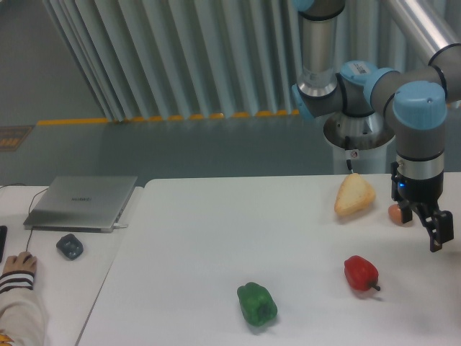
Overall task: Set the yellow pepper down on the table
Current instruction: 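Raise the open gripper and move it away from the table edge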
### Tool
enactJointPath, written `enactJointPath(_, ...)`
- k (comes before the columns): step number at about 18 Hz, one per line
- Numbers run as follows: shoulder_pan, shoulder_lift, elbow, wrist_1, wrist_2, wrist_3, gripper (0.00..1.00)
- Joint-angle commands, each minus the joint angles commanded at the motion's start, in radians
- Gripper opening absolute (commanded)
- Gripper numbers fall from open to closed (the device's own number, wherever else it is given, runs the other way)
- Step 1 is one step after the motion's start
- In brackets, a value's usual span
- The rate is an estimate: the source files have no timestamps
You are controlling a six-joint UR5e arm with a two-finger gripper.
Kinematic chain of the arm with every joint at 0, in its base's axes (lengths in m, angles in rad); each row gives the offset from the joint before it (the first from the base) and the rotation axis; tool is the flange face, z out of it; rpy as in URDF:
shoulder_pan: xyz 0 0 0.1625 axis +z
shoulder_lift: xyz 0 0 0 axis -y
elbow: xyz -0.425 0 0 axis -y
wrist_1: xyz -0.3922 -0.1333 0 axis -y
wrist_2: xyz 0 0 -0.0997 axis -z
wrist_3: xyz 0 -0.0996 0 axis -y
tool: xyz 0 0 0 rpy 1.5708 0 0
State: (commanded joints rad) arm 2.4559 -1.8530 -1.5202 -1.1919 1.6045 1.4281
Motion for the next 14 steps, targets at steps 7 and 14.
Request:
enactJointPath(7,0.011,-0.023,0.006,0.041,0.002,-0.015,1.00)
enactJointPath(14,0.092,-0.080,0.069,0.064,0.000,0.136,1.00)
